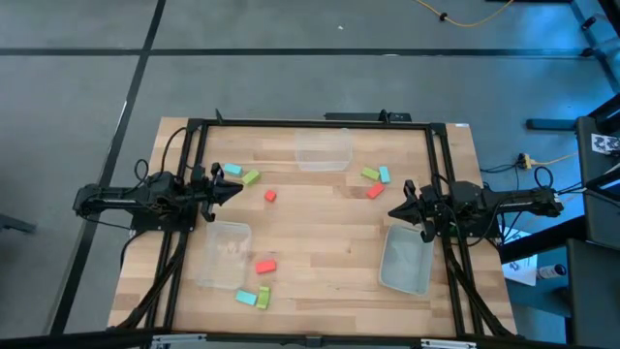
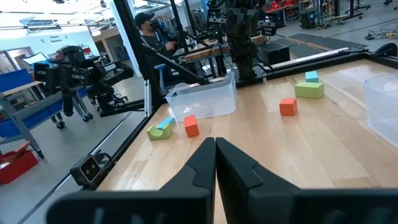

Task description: Sort & place blocks by color

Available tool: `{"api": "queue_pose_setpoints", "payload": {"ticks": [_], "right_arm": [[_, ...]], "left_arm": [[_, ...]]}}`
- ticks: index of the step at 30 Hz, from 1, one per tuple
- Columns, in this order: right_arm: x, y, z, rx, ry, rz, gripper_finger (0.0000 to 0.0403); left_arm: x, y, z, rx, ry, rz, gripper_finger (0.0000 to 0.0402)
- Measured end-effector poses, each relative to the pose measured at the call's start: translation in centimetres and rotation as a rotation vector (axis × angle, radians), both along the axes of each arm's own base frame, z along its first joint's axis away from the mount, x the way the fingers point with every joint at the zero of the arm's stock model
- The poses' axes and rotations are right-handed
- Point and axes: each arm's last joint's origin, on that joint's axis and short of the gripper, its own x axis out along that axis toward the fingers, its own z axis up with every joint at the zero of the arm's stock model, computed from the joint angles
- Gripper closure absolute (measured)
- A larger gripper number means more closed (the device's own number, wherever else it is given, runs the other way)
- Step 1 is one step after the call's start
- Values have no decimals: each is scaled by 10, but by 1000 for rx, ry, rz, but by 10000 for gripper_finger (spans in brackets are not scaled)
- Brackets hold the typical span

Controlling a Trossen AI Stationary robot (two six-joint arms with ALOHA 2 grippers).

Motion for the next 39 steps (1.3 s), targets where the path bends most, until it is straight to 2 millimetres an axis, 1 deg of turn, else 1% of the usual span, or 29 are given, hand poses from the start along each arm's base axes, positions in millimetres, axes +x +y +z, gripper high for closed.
{"api": "queue_pose_setpoints", "payload": {"ticks": [3,7,9,13,18,20,22,26,29,31,35,39], "right_arm": [[0,0,2,5,-22,0,386],[0,0,8,122,-62,1,386],[0,0,11,152,-86,2,386],[-2,0,22,178,-197,12,386],[-15,-3,55,217,-547,-29,386],[-21,-5,71,208,-622,-57,386],[-25,-6,89,183,-641,-82,386],[-26,-7,123,148,-584,-147,386],[-23,-8,148,139,-482,-195,386],[-18,-8,160,110,-400,-202,386],[-3,-6,178,31,-256,-213,386],[13,-6,186,-34,-105,-260,386]], "left_arm": [[0,0,0,0,0,0,374],[0,0,0,0,0,0,374],[0,0,0,0,0,0,374],[0,0,0,0,0,0,374],[0,0,0,0,-1,0,374],[0,0,0,0,0,0,374],[0,0,0,0,0,0,374],[0,0,0,0,0,0,374],[0,0,0,0,0,0,374],[0,0,0,0,-1,0,374],[0,0,0,0,0,0,374],[0,0,0,0,0,0,374]]}}
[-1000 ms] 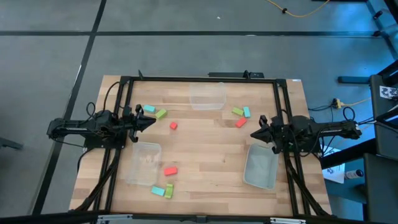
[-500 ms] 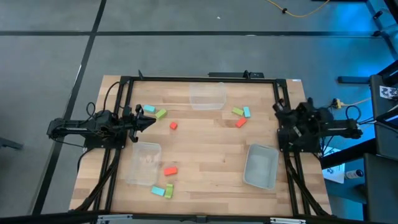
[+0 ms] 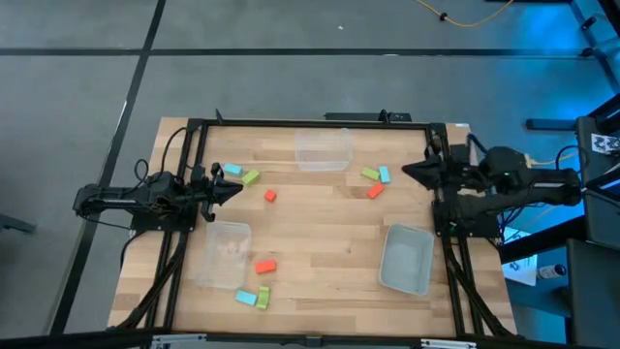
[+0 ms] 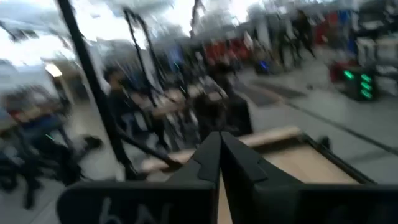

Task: Sort & place blocks by color
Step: Put the top right orange block into the gray bin

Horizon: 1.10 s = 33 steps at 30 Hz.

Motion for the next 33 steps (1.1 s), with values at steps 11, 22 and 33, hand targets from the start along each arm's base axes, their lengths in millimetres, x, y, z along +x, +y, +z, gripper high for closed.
{"api": "queue_pose_setpoints", "payload": {"ticks": [11,22,33], "right_arm": [[18,1,1,-40,100,-6,386],[18,1,1,-8,99,-5,386],[18,1,1,13,98,-4,386]], "left_arm": [[0,0,0,0,0,0,374],[0,0,0,0,0,0,374],[0,0,1,-2,-6,7,374]]}}
